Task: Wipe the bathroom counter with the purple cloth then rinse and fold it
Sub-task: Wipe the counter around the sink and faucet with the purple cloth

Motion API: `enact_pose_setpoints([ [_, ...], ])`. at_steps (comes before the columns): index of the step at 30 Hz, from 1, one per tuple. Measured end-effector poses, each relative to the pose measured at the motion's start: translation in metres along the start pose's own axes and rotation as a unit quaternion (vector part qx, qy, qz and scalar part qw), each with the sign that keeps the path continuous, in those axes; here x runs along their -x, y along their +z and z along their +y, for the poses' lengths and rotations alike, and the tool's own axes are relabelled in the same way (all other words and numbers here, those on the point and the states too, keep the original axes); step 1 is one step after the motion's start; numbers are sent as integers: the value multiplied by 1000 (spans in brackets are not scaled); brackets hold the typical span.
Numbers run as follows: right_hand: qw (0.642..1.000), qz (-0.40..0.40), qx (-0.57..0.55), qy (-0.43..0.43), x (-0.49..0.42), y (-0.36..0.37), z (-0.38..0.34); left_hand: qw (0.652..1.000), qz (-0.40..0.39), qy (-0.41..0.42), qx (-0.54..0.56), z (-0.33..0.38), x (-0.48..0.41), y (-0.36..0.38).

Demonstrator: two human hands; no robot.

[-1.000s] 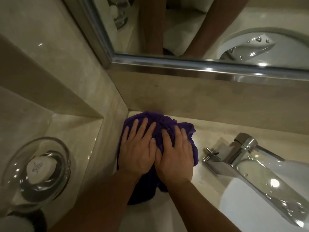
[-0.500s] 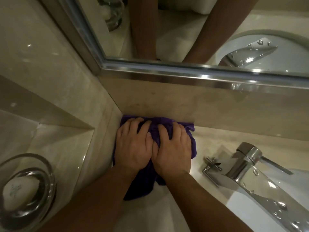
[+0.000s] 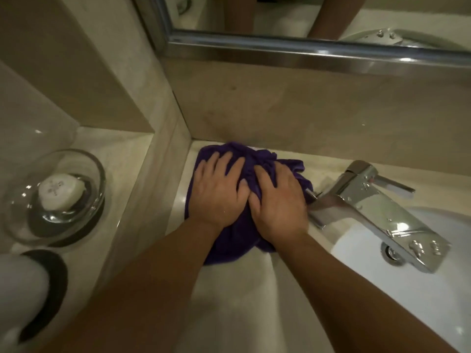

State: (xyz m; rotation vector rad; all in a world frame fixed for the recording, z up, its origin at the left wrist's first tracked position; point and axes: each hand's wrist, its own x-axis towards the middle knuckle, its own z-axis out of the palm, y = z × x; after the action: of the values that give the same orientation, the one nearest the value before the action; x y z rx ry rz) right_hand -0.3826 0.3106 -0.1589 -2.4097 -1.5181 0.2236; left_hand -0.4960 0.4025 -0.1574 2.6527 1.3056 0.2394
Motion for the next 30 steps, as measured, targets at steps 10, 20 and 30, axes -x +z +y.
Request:
enact_pose_setpoints([
  [10,1000,7,-10,-25,63,-5,7,998,-58,-9,-12,27,62,-3],
  [20,999,-7,-20,-26,131,-15,21,998,-50,-32,-3,58,128,-2],
  [30,999,-37,-16,-18,183,-8,12,998,-31,-47,9,64,185,1],
])
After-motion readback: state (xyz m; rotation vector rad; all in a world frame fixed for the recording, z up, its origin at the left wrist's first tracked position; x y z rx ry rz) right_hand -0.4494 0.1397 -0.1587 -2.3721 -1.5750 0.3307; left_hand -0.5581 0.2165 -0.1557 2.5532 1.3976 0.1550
